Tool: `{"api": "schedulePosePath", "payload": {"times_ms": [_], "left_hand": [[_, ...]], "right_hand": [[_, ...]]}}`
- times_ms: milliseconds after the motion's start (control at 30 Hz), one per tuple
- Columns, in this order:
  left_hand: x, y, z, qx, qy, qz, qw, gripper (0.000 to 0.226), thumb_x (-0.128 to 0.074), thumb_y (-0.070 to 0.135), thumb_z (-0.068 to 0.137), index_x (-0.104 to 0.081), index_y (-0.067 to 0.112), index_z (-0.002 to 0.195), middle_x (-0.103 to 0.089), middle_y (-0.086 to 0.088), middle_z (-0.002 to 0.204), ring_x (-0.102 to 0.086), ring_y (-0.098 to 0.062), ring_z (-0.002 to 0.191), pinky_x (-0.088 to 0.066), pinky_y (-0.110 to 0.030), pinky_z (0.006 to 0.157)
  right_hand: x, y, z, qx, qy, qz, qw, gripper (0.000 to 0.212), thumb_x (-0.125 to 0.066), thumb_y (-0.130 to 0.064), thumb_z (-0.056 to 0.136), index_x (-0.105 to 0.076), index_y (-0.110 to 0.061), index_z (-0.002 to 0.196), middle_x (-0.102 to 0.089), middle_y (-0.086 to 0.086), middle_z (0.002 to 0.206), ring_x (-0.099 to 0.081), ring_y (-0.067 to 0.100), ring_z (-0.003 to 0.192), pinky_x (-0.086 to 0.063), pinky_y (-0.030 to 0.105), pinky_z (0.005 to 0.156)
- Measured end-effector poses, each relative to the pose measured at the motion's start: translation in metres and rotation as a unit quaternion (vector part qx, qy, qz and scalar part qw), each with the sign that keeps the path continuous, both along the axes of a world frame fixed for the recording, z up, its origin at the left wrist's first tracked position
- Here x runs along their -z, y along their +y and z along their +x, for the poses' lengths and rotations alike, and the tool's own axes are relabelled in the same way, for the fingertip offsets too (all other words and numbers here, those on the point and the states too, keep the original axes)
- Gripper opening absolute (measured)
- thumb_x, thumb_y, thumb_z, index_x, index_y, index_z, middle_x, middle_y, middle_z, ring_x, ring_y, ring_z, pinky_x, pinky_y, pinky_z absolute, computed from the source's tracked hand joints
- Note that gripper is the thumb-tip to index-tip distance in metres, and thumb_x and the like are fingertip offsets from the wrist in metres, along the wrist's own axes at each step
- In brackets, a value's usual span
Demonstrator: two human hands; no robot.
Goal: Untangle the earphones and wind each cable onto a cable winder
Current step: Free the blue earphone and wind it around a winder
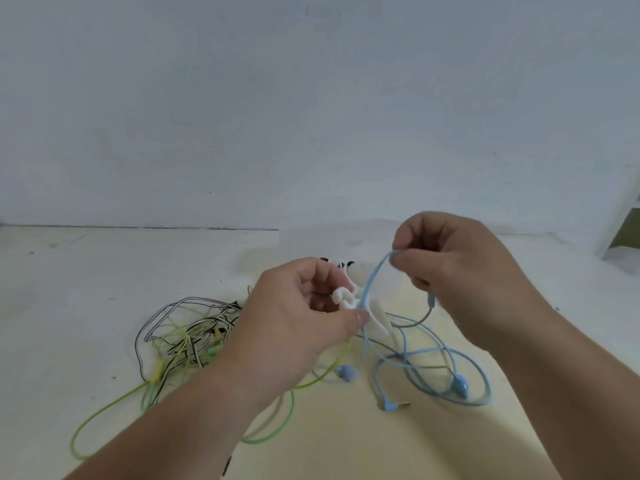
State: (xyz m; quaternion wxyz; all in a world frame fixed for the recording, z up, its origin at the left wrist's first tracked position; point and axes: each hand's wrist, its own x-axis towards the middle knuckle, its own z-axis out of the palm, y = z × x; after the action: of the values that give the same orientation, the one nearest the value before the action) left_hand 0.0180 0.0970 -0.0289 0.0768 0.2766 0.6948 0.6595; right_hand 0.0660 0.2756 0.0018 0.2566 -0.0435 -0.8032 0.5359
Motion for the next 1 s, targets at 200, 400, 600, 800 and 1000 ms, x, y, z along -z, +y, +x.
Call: {"api": "schedulePosePath", "payload": {"times_ms": [200, 400, 600, 800, 1000], "left_hand": [[-0.009, -0.007, -0.004, 0.02, -0.017, 0.027, 0.999, 0.014, -0.079, 0.015, 0.066, -0.069, 0.02, 0.075, -0.073, -0.001, 0.08, -0.065, -0.009, 0.073, -0.049, -0.014, 0.066], [-0.015, -0.012, -0.007, 0.01, -0.011, 0.021, 1.0, 0.015, -0.079, 0.006, 0.073, -0.066, 0.013, 0.076, -0.069, 0.0, 0.071, -0.057, -0.007, 0.059, -0.043, -0.011, 0.054], [-0.012, -0.013, -0.01, 0.025, -0.007, 0.005, 1.0, 0.015, -0.073, 0.019, 0.064, -0.068, 0.015, 0.078, -0.073, -0.003, 0.075, -0.066, -0.014, 0.071, -0.052, -0.03, 0.078], [-0.01, -0.011, -0.01, 0.019, -0.033, 0.047, 0.998, 0.008, -0.071, 0.014, 0.069, -0.07, 0.023, 0.071, -0.072, -0.007, 0.075, -0.069, -0.021, 0.074, -0.059, -0.041, 0.083], [-0.012, -0.013, -0.011, -0.004, -0.028, 0.044, 0.999, 0.022, -0.072, -0.001, 0.083, -0.07, 0.018, 0.071, -0.074, -0.019, 0.084, -0.072, -0.036, 0.083, -0.062, -0.043, 0.08]], "right_hand": [[-0.004, 0.009, -0.001, 0.083, 0.066, -0.068, 0.992, 0.021, -0.067, 0.0, 0.083, -0.063, -0.017, 0.071, -0.051, -0.002, 0.056, -0.04, 0.015, 0.051, -0.032, 0.026, 0.049], [-0.01, 0.024, 0.003, 0.197, 0.13, -0.169, 0.957, 0.02, -0.064, -0.004, 0.086, -0.061, -0.021, 0.075, -0.051, -0.001, 0.057, -0.042, 0.017, 0.052, -0.034, 0.032, 0.053], [-0.016, 0.044, 0.007, 0.276, 0.155, -0.289, 0.903, 0.02, -0.062, -0.006, 0.085, -0.059, -0.023, 0.075, -0.053, 0.0, 0.066, -0.043, 0.012, 0.045, -0.034, 0.025, 0.046], [-0.008, 0.04, 0.0, 0.24, -0.001, -0.112, 0.964, 0.015, -0.067, -0.006, 0.082, -0.064, -0.018, 0.073, -0.063, 0.004, 0.073, -0.057, 0.016, 0.06, -0.041, 0.032, 0.062], [0.001, 0.042, -0.006, 0.234, -0.088, -0.016, 0.968, 0.015, -0.063, 0.0, 0.083, -0.065, -0.015, 0.081, -0.066, 0.003, 0.077, -0.054, 0.019, 0.064, -0.038, 0.026, 0.057]]}}
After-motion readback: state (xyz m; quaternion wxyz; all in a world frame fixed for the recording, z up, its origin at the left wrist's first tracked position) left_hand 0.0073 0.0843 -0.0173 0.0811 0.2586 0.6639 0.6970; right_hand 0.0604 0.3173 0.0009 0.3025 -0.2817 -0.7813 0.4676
